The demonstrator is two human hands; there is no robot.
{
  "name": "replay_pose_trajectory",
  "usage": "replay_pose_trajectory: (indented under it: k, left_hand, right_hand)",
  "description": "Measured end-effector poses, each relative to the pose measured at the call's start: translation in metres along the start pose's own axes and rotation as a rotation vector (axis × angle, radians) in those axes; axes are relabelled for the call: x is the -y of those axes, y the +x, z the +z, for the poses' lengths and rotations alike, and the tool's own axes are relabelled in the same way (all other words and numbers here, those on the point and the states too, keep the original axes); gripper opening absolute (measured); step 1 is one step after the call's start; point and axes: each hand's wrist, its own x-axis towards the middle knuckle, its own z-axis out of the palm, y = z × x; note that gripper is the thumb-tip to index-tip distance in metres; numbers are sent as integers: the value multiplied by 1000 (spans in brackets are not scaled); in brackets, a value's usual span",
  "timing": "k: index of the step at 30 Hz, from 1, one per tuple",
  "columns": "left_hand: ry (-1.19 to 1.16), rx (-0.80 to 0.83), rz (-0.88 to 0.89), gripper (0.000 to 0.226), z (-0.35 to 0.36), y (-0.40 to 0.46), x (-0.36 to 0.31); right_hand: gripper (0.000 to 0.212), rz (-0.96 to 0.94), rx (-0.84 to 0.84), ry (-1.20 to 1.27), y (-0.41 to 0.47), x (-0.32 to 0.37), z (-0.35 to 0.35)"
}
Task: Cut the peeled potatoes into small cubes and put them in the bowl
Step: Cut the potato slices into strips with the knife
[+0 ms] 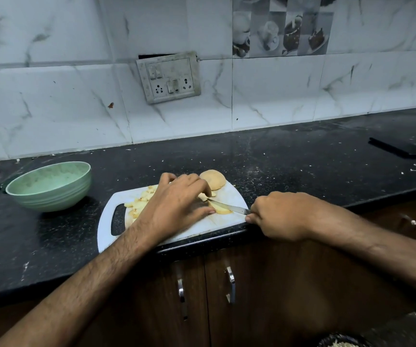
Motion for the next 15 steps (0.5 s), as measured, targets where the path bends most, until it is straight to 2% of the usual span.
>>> replay_pose_trajectory:
  k: [5,10,13,15]
  left_hand:
    - [-19,22,126,12,2,1,-3]
    - [-38,69,119,19,3,2,-4]
    - [-45,62,125,15,4,2,-4]
    - [-52,56,125,13,4,3,-5]
  right_hand:
    - [35,19,39,141,-1,-4,4]
    - [28,66,12,118,-5,2,14]
    - [30,68,34,163,-5,2,8]
    - [27,68,10,91,-9,7,8]
